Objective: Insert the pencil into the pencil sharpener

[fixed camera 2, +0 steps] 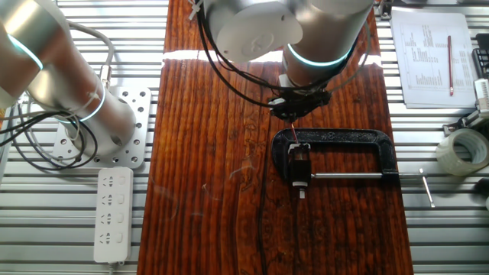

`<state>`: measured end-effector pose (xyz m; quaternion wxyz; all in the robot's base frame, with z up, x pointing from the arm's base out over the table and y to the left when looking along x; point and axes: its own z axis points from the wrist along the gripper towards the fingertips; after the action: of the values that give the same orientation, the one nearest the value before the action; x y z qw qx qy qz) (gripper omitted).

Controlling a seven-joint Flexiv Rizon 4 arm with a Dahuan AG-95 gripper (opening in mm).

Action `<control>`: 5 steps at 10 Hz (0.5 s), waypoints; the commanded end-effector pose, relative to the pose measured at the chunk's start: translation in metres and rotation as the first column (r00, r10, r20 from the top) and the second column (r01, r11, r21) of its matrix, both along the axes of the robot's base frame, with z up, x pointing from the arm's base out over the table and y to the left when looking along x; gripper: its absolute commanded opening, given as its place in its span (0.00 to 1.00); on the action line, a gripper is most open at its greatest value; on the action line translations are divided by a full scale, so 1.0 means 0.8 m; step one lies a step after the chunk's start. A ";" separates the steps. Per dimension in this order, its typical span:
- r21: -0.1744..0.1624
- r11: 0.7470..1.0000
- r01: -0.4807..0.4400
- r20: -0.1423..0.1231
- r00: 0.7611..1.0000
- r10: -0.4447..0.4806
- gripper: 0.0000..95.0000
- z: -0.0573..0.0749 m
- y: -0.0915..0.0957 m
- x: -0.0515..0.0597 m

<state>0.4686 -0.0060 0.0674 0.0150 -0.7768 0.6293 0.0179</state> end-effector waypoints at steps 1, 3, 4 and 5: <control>0.013 1.000 0.008 0.007 1.000 -0.009 0.00 0.002 -0.001 0.002; 0.024 1.000 0.013 0.007 1.000 -0.014 0.00 0.005 -0.001 0.004; 0.029 0.999 0.015 0.007 1.000 -0.016 0.00 0.005 -0.001 0.005; 0.039 0.999 0.021 0.009 1.000 -0.022 0.00 0.006 -0.001 0.005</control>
<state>0.4722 -0.0082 0.0723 0.0336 -0.7691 0.6377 0.0275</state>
